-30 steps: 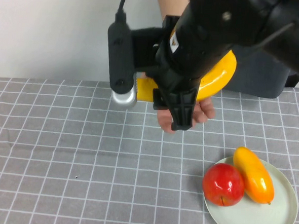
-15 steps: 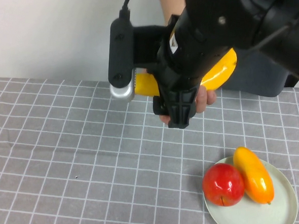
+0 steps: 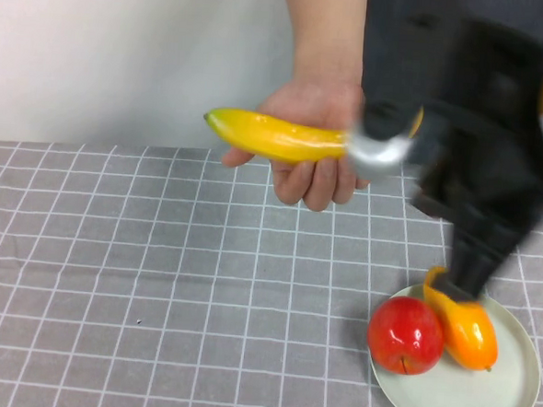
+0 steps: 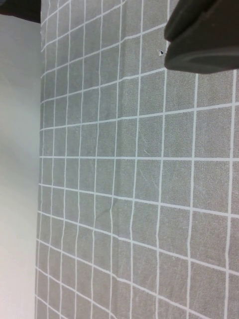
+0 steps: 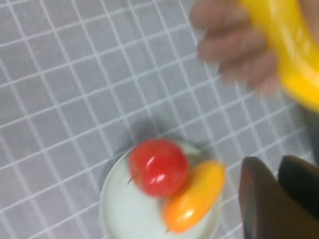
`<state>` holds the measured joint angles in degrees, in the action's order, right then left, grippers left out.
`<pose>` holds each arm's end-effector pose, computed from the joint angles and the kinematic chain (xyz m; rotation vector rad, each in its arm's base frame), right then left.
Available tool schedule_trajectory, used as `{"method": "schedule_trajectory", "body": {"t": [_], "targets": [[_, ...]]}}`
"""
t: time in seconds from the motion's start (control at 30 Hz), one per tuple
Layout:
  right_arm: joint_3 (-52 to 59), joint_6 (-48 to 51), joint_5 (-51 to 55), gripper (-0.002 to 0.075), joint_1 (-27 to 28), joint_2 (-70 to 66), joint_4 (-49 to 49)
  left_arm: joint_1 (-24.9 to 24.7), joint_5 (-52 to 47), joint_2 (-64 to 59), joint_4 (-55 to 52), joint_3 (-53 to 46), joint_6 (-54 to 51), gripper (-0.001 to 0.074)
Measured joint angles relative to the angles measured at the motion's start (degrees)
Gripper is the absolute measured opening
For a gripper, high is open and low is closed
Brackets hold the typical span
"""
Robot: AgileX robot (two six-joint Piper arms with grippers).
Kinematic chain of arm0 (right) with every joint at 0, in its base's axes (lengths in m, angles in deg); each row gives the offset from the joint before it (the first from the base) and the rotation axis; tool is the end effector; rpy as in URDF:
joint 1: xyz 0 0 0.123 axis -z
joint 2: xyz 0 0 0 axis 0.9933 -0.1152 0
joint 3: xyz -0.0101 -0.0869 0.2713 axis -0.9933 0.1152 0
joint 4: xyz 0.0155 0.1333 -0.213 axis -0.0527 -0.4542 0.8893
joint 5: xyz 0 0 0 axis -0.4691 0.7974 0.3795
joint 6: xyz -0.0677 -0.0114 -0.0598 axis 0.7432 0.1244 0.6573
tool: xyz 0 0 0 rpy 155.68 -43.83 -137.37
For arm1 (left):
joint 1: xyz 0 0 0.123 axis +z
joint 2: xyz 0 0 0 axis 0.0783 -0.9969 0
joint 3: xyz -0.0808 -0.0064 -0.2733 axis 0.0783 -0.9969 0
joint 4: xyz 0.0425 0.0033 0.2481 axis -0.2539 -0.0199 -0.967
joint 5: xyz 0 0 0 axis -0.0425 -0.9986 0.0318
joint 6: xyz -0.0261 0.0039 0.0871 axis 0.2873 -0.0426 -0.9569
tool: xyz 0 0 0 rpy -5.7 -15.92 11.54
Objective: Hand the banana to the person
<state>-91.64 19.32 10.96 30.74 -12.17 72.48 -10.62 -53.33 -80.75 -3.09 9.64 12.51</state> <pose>0.1752 0.1892 0.4284 -1.3311 2.0817 -0.0816 0.0519 -0.0081 0.1713 0.0633 1.8811 -0.1387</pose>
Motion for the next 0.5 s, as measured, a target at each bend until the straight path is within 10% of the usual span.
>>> {"method": "schedule_trajectory", "body": {"t": [0.5], "targets": [[11.3, -11.6, 0.5, -0.0007, 0.0, 11.6, 1.2, 0.0, 0.0, 0.0, 0.0, 0.0, 0.0, 0.0004]]}}
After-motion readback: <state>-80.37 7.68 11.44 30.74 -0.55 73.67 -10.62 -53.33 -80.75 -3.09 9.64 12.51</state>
